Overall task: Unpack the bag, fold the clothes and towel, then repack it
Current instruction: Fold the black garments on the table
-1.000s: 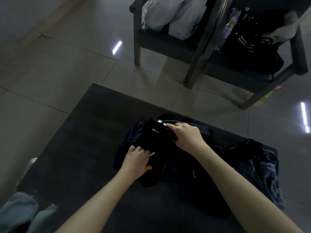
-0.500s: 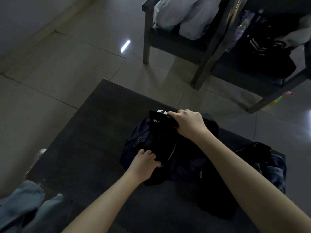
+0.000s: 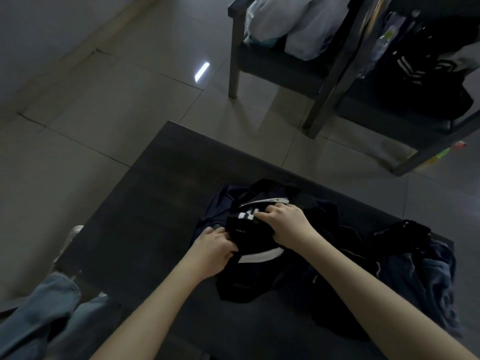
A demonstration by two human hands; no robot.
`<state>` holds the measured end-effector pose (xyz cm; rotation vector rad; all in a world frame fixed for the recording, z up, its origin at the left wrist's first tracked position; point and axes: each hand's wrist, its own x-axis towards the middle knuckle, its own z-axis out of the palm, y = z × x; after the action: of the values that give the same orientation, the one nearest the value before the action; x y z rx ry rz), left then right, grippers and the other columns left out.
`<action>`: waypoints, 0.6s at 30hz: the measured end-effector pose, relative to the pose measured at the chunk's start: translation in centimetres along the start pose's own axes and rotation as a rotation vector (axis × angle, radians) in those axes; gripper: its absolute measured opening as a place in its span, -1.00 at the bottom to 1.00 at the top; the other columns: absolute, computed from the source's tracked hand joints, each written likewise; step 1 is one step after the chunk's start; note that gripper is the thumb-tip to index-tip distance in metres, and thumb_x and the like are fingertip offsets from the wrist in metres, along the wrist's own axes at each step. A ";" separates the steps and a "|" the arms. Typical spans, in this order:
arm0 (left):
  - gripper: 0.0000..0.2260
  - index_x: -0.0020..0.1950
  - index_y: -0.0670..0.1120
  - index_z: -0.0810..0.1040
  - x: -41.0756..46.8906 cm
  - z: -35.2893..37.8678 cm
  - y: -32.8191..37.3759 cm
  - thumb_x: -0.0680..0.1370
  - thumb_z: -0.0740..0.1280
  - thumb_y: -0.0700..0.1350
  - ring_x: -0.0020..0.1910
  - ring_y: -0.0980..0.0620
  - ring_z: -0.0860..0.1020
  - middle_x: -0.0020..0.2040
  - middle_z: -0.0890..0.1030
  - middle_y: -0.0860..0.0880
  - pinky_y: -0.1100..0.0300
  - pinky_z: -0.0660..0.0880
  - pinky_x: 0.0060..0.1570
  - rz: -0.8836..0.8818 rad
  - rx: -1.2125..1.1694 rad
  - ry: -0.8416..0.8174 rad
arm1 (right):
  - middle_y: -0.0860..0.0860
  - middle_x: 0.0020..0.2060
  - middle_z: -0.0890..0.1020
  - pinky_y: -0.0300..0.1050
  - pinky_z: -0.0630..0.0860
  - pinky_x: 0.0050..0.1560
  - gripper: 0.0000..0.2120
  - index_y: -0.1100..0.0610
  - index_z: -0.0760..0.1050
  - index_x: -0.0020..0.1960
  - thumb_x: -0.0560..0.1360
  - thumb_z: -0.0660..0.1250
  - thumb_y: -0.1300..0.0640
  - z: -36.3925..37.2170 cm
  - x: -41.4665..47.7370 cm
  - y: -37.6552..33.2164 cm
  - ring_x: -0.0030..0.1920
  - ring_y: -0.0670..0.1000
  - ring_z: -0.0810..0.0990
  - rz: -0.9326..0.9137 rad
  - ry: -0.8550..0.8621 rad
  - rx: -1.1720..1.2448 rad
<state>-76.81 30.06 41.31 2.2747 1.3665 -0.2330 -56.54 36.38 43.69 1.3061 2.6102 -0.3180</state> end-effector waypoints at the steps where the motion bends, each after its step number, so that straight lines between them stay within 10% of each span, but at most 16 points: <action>1: -0.74 0.18 0.07 0.58 -0.2 0.2 -0.6 0.61 0.15 -0.09 0.25 0.05 0.40 0.17 0.55 0.10 0.15 0.23 0.18 -0.040 -0.022 0.004 | 0.00 -0.04 0.63 -0.12 0.48 -0.09 -0.45 -0.06 0.51 0.26 0.29 0.44 0.19 0.4 -0.6 0.4 0.01 0.10 0.61 0.036 -0.030 0.042; 10: -0.67 0.23 -0.11 0.37 3.7 2.1 -0.8 0.57 0.24 0.06 0.07 -0.06 0.58 0.08 0.63 -0.05 0.09 0.34 0.07 -0.470 0.086 -0.078 | -0.07 0.17 0.54 -0.11 0.41 0.03 -0.49 -0.13 0.31 0.43 0.50 0.28 0.09 2.1 -2.9 1.1 0.19 0.03 0.48 0.058 -0.022 0.166; 18: -0.76 0.01 -0.03 0.56 5.7 4.2 -0.6 0.55 0.21 0.07 -0.01 -0.05 0.57 -0.05 0.62 0.00 0.08 0.30 0.08 -0.375 0.127 -0.185 | -0.05 0.17 0.56 -0.10 0.39 0.02 -0.49 -0.10 0.36 0.40 0.47 0.32 0.10 3.4 -4.6 1.5 0.19 0.06 0.50 0.082 -0.001 0.226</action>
<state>-74.15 32.75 35.33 2.0159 1.7073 -0.6531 -52.38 32.83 41.56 1.4761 2.5708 -0.6149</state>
